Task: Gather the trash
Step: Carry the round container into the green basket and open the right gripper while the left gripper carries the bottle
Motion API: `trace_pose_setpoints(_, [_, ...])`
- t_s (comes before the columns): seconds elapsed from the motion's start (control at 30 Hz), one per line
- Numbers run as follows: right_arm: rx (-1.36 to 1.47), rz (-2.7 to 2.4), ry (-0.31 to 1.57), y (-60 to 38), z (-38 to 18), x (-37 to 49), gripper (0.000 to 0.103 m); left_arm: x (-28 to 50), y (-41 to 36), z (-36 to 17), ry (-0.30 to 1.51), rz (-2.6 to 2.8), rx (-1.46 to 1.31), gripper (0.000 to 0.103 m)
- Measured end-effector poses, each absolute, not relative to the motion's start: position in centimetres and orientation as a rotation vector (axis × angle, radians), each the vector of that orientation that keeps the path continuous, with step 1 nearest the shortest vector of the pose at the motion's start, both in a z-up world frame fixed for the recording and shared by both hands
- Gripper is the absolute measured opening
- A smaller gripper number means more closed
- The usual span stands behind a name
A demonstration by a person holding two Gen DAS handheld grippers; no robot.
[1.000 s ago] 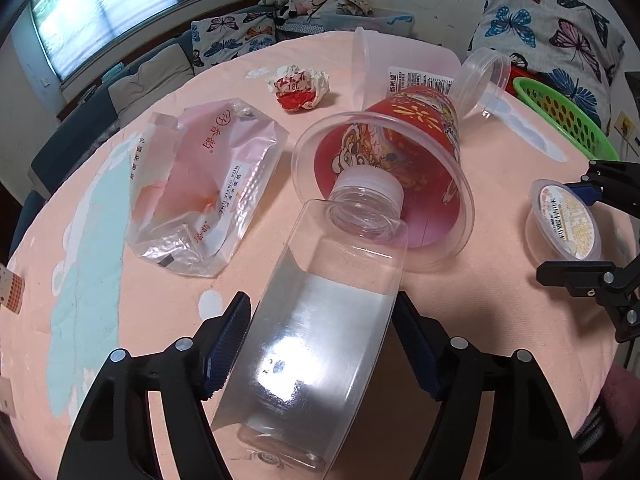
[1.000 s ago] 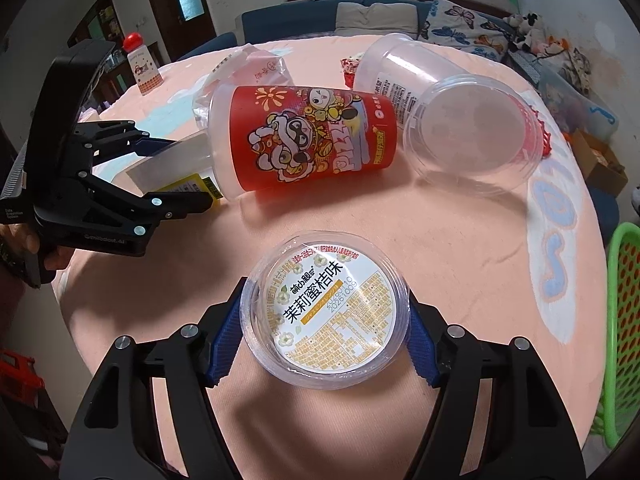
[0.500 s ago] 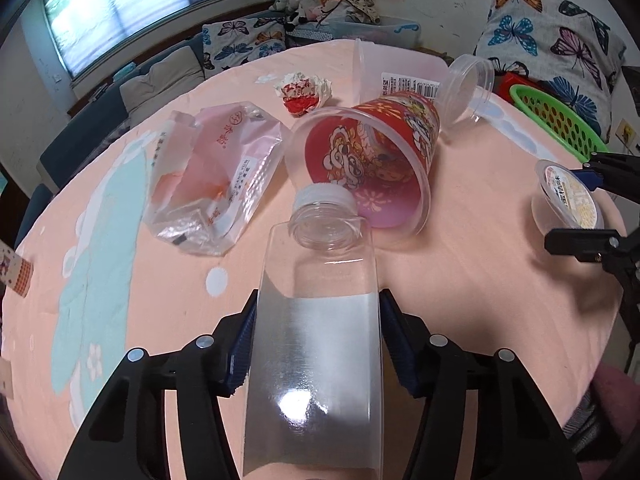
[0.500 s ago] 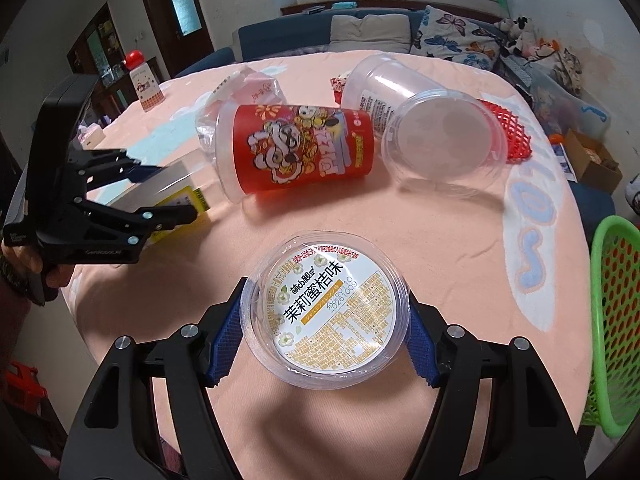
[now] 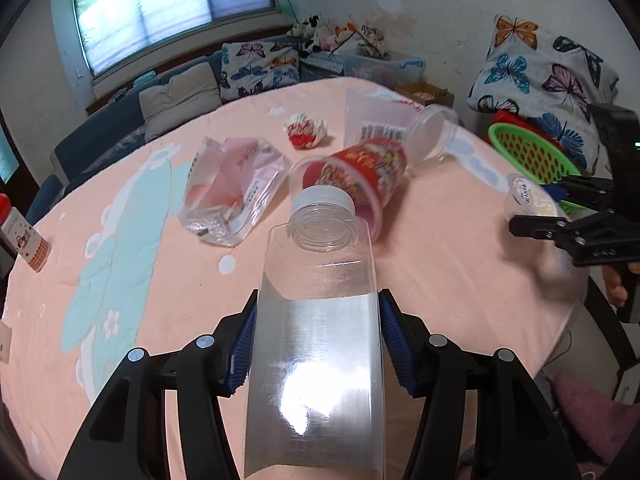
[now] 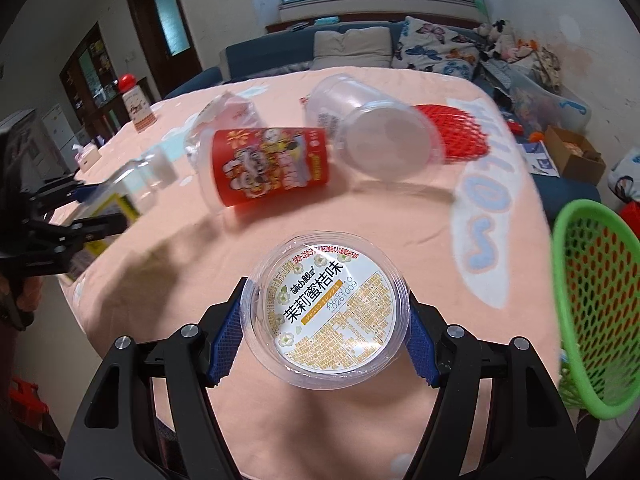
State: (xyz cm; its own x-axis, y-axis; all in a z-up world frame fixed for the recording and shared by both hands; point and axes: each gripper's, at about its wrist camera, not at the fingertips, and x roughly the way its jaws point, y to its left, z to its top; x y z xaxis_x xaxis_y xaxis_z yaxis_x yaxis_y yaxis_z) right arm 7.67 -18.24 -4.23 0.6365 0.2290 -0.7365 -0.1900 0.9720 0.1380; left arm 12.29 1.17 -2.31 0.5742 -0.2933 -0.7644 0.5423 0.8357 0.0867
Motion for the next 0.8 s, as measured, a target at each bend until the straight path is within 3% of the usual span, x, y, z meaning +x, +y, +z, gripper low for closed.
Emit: trace_pose_setpoints(0.8, [0.146,-0.177,0.796,-38.8,-2.9,3.7,0.07,11.3,-13.5,3.7,0.72,-0.748,0.337,0.055])
